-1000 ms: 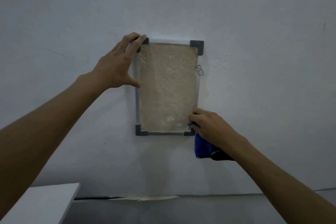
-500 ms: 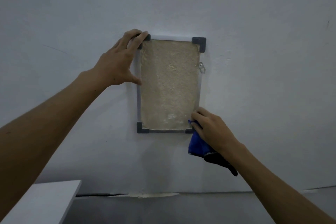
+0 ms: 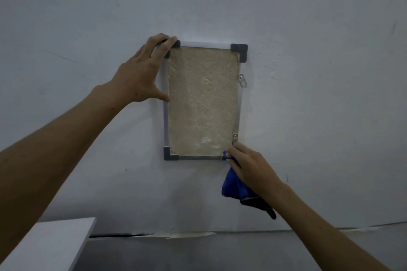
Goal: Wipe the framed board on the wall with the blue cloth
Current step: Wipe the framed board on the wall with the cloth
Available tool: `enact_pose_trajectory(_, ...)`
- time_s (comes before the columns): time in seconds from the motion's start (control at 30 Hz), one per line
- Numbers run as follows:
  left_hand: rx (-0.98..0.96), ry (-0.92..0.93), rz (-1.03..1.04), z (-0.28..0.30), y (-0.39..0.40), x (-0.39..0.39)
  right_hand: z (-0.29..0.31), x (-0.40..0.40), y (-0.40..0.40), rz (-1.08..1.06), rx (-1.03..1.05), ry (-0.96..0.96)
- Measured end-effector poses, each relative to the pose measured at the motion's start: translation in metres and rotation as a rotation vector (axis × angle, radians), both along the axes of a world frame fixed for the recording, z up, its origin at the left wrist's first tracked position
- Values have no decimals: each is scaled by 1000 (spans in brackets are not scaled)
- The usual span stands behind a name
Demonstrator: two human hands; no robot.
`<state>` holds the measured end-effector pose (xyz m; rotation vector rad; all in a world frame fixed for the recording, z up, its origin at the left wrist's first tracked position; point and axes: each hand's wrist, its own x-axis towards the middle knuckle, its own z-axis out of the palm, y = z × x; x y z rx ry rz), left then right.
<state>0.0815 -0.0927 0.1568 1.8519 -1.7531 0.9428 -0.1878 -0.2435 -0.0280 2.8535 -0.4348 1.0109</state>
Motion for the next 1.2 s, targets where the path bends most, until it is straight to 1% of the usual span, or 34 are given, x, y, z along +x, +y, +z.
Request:
enact_pose_trajectory(0.1,3,1,3,0,0,0,14,5,-3,-21,-4,-29)
enact_pose_trajectory(0.2,-1,6,-4,1,0,1,40,11,-6,-67,-33,-225)
enact_pose_trajectory(0.27,-2,3,-5,0,1,1,45,13,-7,-88,-44,-301)
enact_pose_trajectory(0.33,-4,2,-7,0,0,1,32,11,-4,-86,-55,-257)
enact_pose_trajectory(0.43,2,-6,0,-2,-1,3,3,6,5,-59,-56,-68)
enact_pose_trajectory(0.47,6,-8,2,-3,-1,3,0,6,5,-51,-44,-36)
enact_pose_trajectory(0.53,7,10,11,-5,-2,4,11,12,1,-55,-18,-76)
enact_pose_trajectory(0.63,-24,57,28,-17,-1,6,36,18,-4,-73,6,-271)
enact_pose_trajectory(0.67,-52,81,28,-23,0,6,38,19,-4,-70,0,-306)
enact_pose_trajectory(0.73,-124,174,43,-37,1,6,30,18,-2,-48,-14,-287)
enact_pose_trajectory(0.87,-276,371,83,-62,2,-4,6,13,4,-23,-7,-53)
enact_pose_trajectory(0.93,-327,412,89,-73,-1,-13,17,14,0,-28,-4,-90)
enact_pose_trajectory(1.03,-383,419,99,-90,-3,-25,38,16,-3,-50,-3,-267)
enact_pose_trajectory(1.07,-409,416,100,-95,-3,-29,40,16,-3,-43,-6,-298)
enact_pose_trajectory(1.13,-461,400,106,-105,-3,-32,29,14,0,-29,-5,-246)
enact_pose_trajectory(1.2,-482,430,112,-115,-2,-35,10,12,5,-31,-6,-92)
